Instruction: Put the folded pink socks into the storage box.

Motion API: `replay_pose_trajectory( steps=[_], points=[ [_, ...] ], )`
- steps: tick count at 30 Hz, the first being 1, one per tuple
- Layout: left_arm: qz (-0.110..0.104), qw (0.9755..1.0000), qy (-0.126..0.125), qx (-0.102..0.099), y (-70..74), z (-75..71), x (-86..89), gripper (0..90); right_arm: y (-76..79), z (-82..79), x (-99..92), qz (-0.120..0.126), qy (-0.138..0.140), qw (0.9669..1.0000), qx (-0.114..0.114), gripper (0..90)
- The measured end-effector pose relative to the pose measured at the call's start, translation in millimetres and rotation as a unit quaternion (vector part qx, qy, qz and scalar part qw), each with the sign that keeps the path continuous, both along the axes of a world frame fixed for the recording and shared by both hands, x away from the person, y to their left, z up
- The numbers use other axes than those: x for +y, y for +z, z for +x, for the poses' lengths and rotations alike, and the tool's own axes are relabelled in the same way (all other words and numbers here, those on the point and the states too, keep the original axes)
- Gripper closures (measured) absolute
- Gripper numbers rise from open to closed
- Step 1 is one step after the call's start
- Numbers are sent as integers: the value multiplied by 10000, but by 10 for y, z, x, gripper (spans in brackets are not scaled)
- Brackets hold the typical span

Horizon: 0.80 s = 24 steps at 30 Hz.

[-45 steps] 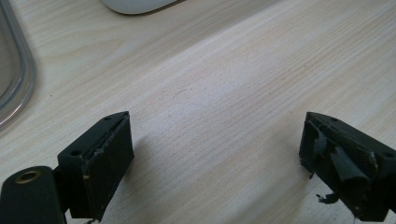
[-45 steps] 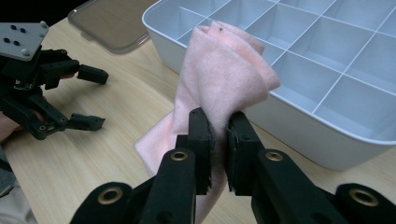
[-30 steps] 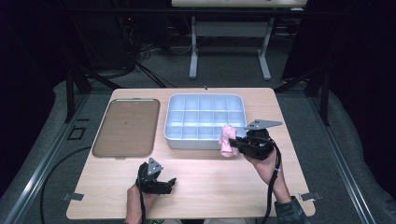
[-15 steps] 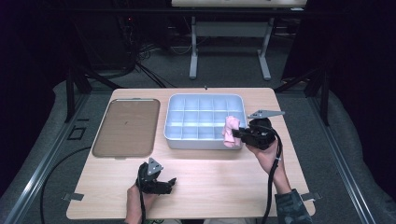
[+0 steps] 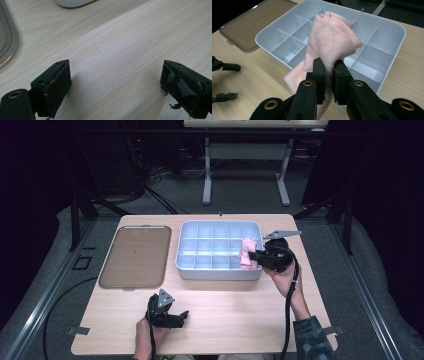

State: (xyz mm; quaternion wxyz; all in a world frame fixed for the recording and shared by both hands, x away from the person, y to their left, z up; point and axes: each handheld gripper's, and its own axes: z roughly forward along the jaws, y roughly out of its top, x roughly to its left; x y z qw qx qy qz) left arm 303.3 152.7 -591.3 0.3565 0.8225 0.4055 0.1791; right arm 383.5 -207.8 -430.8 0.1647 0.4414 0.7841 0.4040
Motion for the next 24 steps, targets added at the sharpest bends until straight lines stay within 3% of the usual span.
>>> replay_pose_trajectory(
  steps=[14,24],
  points=[
    [2,10000,-18,7,1,1,0,98,35,153,10,-175,-129,9998,13,822],
    [9,10000,-22,5,1,0,1,98,-55,323,15,-413,-268,9987,141,822]
  ],
)
